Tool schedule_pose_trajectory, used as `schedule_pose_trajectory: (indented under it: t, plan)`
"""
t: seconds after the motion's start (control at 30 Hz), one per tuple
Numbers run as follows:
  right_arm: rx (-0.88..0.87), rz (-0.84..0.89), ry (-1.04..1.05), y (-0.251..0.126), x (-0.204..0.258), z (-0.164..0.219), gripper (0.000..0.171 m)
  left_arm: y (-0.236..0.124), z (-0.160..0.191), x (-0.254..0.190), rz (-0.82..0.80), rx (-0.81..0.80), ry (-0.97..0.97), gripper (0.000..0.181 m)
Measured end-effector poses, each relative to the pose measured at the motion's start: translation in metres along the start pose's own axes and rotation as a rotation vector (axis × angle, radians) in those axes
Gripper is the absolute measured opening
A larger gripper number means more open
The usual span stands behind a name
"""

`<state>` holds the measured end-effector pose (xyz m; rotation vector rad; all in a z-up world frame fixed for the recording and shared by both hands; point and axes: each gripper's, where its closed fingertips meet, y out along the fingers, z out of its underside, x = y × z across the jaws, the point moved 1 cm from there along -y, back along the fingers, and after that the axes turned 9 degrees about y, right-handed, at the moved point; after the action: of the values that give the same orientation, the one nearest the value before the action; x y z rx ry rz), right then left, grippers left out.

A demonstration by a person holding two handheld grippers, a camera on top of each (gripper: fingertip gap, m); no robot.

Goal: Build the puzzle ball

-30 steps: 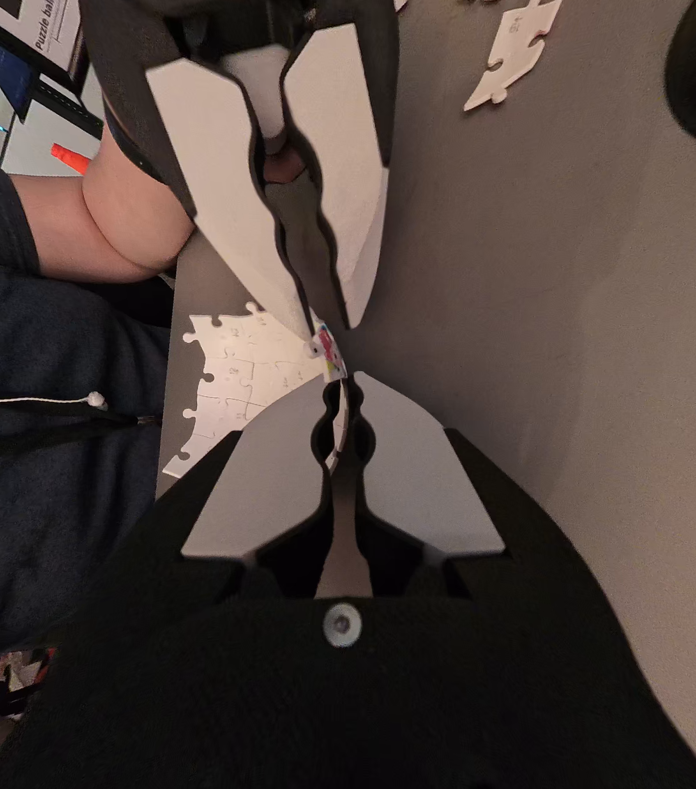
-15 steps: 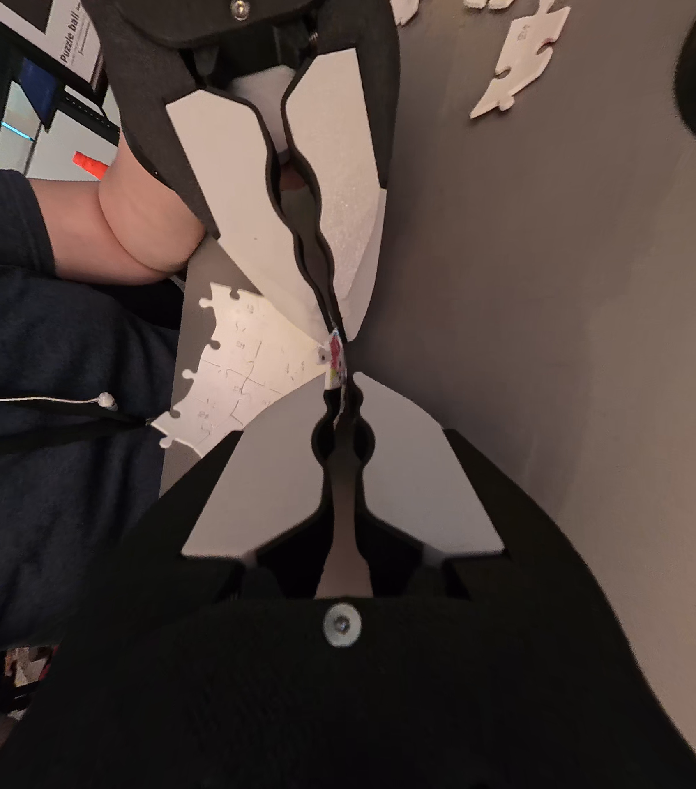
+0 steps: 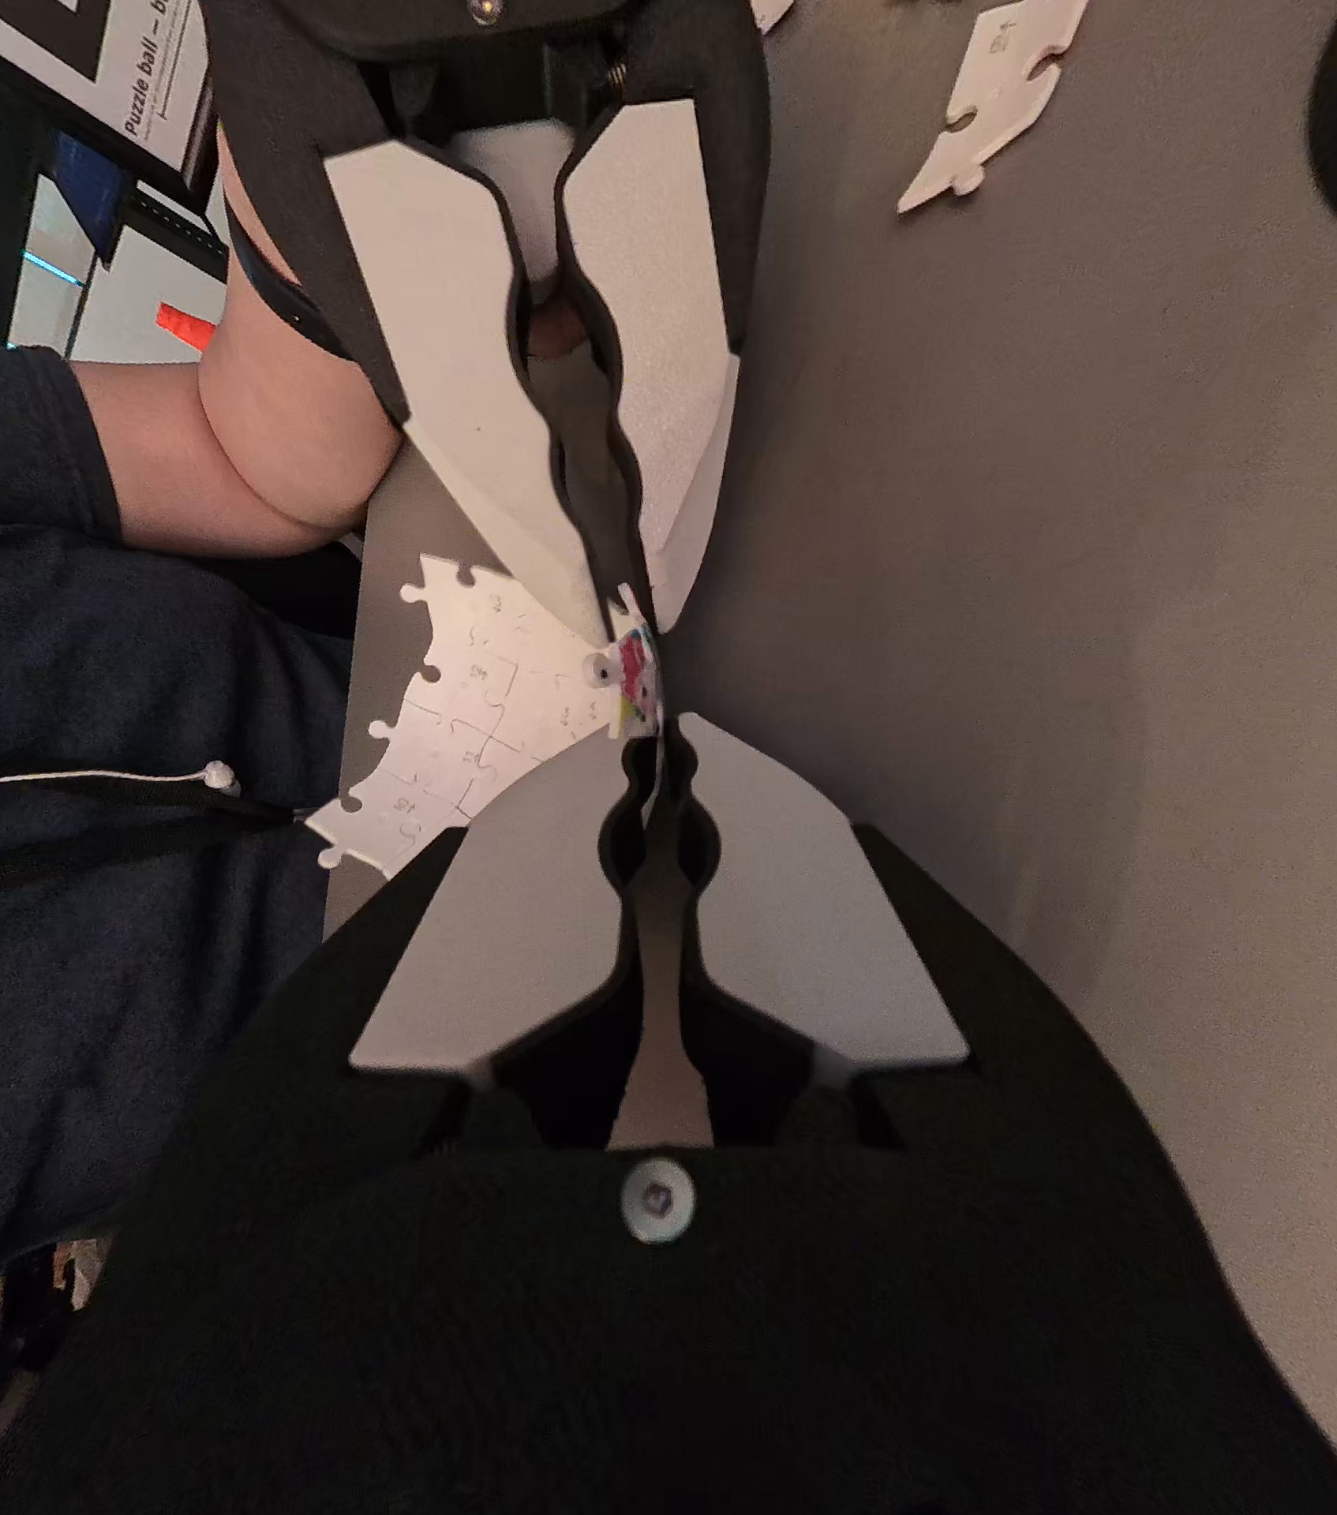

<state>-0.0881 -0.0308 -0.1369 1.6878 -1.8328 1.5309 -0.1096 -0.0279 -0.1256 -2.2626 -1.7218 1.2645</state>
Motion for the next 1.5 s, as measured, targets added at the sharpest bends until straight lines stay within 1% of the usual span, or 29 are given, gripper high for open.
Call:
schedule_pose_trajectory:
  t: [0.07, 0.17, 0.23, 0.5, 0.67, 0.8, 0.97, 1.1, 1.17, 1.37, 1.5]
  plan:
    - [-0.002, 0.000, -0.005, 0.001, 0.000, 0.000, 0.003, 0.001, 0.002, 0.002, -0.027, 0.021, 0.029, 0.004]
    - [-0.019, 0.004, -0.017, 0.003, -0.001, -0.001, 0.004, 0.001, 0.004, 0.005, -0.078, 0.054, 0.072, 0.002]
    - [-0.052, -0.008, -0.024, 0.004, 0.000, -0.006, 0.010, 0.001, 0.002, 0.003, -0.068, 0.043, 0.075, 0.002]
    - [-0.050, 0.003, -0.035, 0.006, 0.000, -0.007, 0.005, 0.004, 0.003, 0.005, -0.071, 0.045, 0.046, 0.002]
    - [-0.045, -0.013, 0.004, 0.006, -0.001, -0.006, 0.004, 0.005, 0.004, 0.004, -0.066, 0.043, 0.052, 0.002]
    - [-0.034, -0.022, 0.045, 0.008, -0.001, -0.005, 0.004, 0.005, 0.006, 0.004, -0.040, 0.036, 0.019, 0.002]
    - [-0.029, -0.012, 0.070, 0.009, -0.003, -0.004, 0.004, 0.005, 0.007, 0.006, -0.065, 0.038, 0.035, 0.002]
    - [-0.024, -0.011, 0.065, 0.009, -0.003, -0.004, 0.004, 0.006, 0.007, 0.006, -0.059, 0.037, 0.034, 0.002]
    - [-0.012, -0.031, 0.026, 0.008, 0.000, -0.003, 0.004, 0.006, 0.007, 0.003, -0.036, 0.039, 0.033, 0.002]
    - [-0.072, -0.025, -0.023, -0.007, 0.002, -0.008, 0.006, 0.002, -0.001, 0.004, -0.036, -0.014, 0.003, 0.002]
    - [-0.019, 0.017, -0.035, -0.003, -0.001, -0.002, 0.006, 0.004, 0.001, 0.004, -0.024, -0.006, -0.022, 0.002]
